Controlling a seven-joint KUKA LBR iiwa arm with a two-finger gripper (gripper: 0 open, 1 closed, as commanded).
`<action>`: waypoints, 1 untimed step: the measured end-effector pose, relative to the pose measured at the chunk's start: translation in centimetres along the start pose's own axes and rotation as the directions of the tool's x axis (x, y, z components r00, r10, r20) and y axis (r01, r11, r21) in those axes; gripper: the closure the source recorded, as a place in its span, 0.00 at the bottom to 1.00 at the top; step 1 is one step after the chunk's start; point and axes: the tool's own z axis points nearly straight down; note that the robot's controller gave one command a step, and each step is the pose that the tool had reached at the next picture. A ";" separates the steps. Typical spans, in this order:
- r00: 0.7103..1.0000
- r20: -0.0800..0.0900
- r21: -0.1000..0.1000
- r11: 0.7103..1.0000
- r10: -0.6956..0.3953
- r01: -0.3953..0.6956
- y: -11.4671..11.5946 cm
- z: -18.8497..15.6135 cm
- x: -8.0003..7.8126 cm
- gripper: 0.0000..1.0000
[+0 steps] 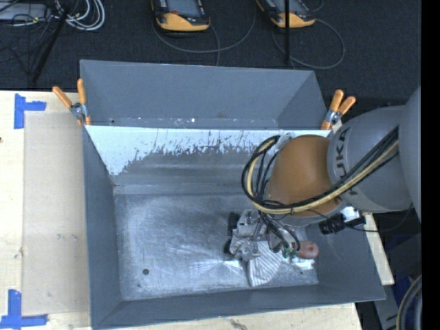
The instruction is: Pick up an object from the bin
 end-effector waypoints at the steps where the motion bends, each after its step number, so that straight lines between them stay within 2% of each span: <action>1: 1.000 -0.004 0.001 1.000 -0.015 0.015 0.4 -4.0 0.7 1.00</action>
Offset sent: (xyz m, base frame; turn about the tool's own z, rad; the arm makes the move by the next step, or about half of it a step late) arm -0.0081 0.0031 0.1064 -0.0142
